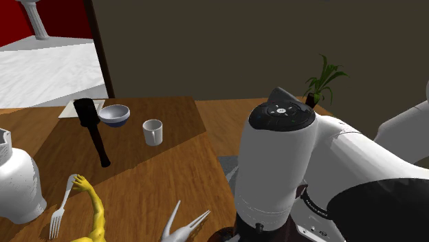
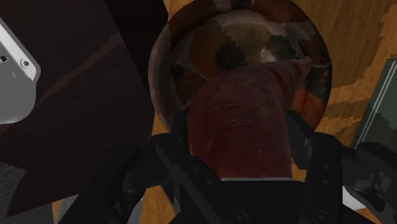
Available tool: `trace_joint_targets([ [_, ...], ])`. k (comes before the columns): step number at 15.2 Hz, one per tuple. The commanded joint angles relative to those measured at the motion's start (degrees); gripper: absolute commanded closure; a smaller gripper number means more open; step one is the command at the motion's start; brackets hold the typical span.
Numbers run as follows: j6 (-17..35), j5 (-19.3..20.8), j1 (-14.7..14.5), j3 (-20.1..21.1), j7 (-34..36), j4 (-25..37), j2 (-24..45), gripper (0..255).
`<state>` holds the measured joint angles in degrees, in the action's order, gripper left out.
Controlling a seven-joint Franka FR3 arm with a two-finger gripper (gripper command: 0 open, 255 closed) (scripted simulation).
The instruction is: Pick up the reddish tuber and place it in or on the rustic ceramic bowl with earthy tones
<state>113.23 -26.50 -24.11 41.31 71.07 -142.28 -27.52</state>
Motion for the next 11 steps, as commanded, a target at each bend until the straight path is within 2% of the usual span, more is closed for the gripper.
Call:
trace_joint_targets([
  [1, 1.9, -0.1, 0.2, 0.7, -0.1, -0.9, 0.9, 255],
  [5, 6.1, -0.3, 0.6, 2.3, -0.1, -2.9, 3.1, 255],
  [11, 6.1, -0.3, 0.6, 2.3, -0.1, -2.9, 3.1, 255],
])
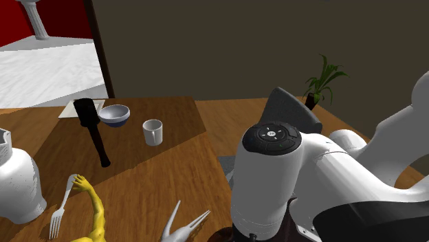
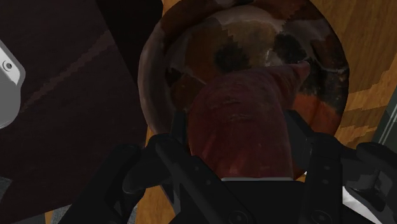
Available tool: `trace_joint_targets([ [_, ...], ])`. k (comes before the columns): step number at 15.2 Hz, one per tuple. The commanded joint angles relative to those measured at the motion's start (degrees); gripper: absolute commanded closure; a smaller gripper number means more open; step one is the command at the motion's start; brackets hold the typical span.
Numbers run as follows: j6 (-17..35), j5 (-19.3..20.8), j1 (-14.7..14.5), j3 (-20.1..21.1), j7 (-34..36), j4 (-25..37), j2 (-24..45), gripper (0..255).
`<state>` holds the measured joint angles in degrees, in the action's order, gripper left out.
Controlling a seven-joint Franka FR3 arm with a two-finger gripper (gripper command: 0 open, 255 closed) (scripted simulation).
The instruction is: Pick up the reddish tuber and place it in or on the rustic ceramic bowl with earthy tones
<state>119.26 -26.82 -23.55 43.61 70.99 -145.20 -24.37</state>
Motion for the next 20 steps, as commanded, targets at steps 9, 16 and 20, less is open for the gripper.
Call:
trace_joint_targets([
  [9, -2.2, 0.3, 0.0, -0.9, -0.1, 1.2, -1.0, 0],
  [16, -8.2, 1.3, 0.1, -3.3, -0.2, 5.0, -3.2, 0],
  [20, -8.2, 1.2, 0.1, -3.3, -0.2, 4.9, -3.2, 0],
])
